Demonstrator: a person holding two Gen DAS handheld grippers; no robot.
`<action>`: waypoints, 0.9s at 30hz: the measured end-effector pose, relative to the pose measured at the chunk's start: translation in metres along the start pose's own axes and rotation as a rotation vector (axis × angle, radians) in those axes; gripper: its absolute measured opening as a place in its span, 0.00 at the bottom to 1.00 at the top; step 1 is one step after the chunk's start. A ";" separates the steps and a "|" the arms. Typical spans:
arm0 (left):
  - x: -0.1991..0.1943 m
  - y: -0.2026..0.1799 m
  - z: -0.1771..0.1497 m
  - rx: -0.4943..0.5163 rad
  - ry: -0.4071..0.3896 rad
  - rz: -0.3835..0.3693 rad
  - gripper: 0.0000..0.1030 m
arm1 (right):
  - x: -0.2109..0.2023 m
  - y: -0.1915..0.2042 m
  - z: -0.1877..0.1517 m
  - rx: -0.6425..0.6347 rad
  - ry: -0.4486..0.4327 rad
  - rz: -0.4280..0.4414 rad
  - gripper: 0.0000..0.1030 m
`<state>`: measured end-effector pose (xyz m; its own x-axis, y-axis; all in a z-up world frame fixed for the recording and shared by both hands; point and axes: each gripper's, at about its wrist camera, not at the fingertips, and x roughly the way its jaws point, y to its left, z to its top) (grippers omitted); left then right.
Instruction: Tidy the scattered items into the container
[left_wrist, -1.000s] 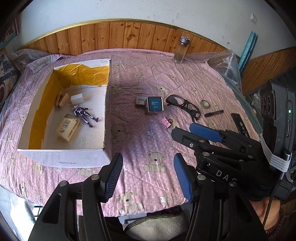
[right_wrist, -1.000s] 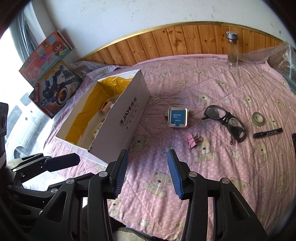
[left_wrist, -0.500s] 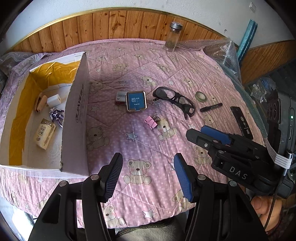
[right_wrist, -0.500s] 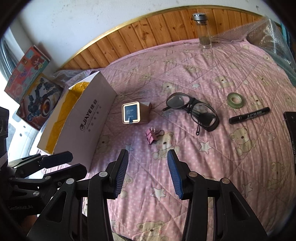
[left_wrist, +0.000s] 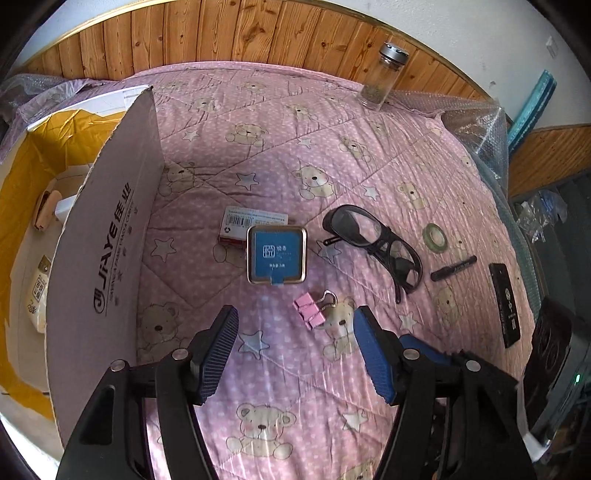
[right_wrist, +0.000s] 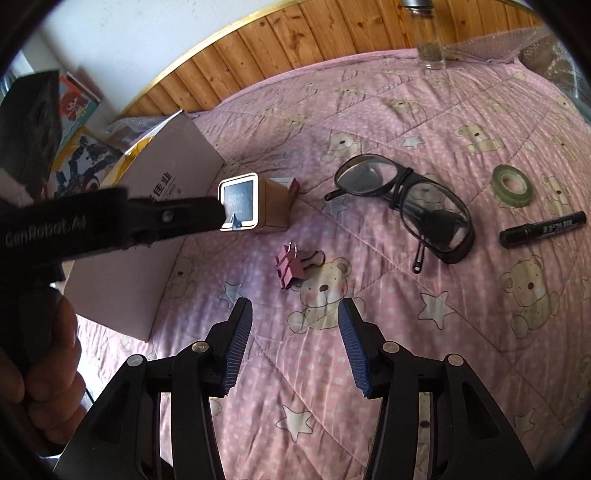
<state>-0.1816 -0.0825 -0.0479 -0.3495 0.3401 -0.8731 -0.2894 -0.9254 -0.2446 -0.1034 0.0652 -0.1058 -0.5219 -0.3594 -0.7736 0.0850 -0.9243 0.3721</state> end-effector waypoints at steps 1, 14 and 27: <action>0.006 0.000 0.005 0.000 0.003 0.000 0.64 | 0.006 0.002 0.001 -0.016 0.004 -0.001 0.51; 0.084 0.019 0.038 -0.031 0.083 0.021 0.64 | 0.073 0.022 0.027 -0.168 -0.002 -0.098 0.52; 0.091 0.032 0.040 -0.023 0.062 -0.038 0.49 | 0.061 0.008 0.018 -0.085 -0.046 -0.049 0.46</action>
<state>-0.2584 -0.0744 -0.1181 -0.2821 0.3649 -0.8873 -0.2808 -0.9158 -0.2873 -0.1496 0.0378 -0.1410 -0.5652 -0.3090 -0.7649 0.1288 -0.9489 0.2882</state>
